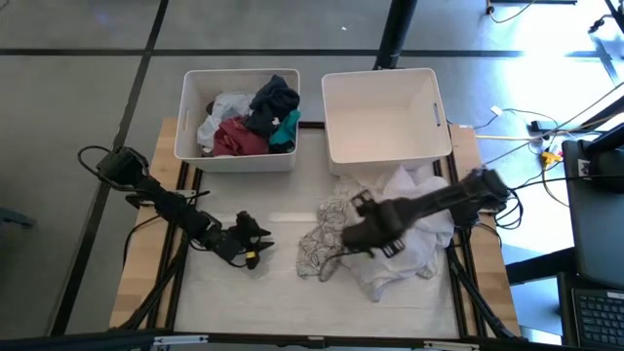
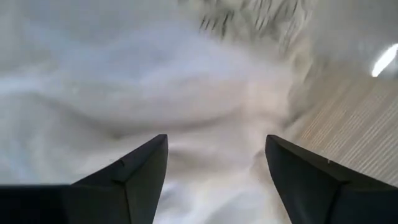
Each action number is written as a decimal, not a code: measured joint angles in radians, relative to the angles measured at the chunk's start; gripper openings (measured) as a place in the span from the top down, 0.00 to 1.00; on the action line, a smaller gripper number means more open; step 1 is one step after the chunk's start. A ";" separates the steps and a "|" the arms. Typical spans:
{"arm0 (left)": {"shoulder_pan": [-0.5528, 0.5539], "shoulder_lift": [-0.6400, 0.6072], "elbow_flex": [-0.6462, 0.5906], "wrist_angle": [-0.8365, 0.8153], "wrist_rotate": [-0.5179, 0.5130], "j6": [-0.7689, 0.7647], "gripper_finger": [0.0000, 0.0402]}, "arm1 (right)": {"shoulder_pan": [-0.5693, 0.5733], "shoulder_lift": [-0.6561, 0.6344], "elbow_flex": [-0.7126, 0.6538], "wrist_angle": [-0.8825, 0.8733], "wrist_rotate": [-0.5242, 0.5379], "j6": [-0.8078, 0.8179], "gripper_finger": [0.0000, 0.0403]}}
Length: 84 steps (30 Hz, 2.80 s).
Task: Sort clothes
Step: Put the white dress into the right white laundry bin
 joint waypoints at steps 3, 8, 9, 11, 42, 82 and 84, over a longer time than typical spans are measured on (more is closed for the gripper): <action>0.000 0.000 0.000 0.000 0.000 0.000 0.58 | 0.052 -0.102 -0.134 0.002 0.008 0.189 0.33; 0.000 0.000 0.000 0.000 -0.005 -0.001 0.58 | 0.120 -0.261 -0.342 0.071 0.072 0.490 0.33; 0.000 0.000 0.000 0.000 -0.005 -0.002 0.58 | 0.130 -0.290 -0.383 0.102 0.086 0.528 0.33; 0.000 0.000 0.000 0.000 -0.006 -0.004 0.58 | 0.138 -0.343 -0.467 0.161 0.111 0.602 0.33; 0.001 0.000 0.000 0.005 -0.050 -0.019 0.58 | 0.089 -0.392 -0.628 0.435 0.086 0.391 0.92; 0.001 0.000 0.000 0.012 -0.049 -0.024 0.58 | -0.152 -0.394 0.309 0.952 0.661 -0.916 0.94; 0.001 0.000 0.000 0.011 -0.049 -0.025 0.58 | -0.199 -0.394 0.312 1.067 0.625 -1.021 0.94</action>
